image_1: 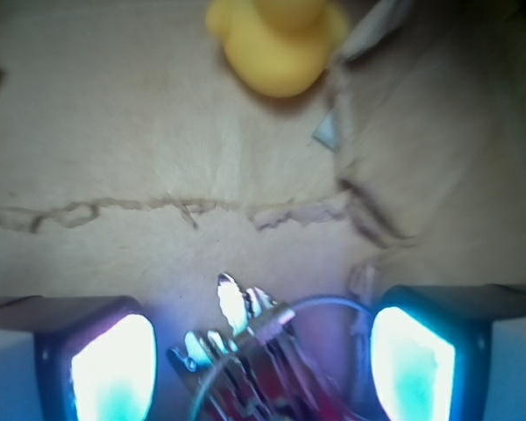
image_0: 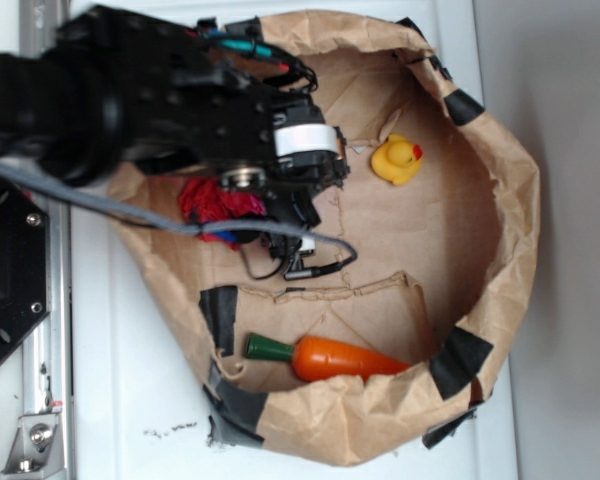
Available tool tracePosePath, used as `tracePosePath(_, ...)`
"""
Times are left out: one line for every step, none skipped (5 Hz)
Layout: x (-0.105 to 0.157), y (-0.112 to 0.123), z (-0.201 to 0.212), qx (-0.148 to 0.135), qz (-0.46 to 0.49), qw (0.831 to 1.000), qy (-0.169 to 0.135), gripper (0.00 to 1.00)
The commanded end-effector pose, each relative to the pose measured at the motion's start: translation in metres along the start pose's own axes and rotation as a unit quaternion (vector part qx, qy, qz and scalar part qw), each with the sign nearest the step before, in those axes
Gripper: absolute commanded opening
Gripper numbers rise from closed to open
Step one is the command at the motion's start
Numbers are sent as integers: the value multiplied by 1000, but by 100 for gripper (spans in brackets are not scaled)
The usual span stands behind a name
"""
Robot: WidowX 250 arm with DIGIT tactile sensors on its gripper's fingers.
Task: Grab the silver keys.
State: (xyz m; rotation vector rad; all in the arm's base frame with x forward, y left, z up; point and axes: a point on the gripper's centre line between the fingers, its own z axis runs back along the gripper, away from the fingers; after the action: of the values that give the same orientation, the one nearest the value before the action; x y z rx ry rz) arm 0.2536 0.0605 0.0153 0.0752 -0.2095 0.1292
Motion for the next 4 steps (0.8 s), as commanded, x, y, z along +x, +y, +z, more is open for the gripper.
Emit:
tracePosePath(6, 10, -5, 0, 30, 1000, -6, 0)
tracePosePath(7, 11, 0, -3, 31, 999, -15, 0)
tracePosePath(7, 11, 3, -6, 31, 999, -23, 0)
tracePosePath(4, 13, 8, -9, 29, 999, -13, 0)
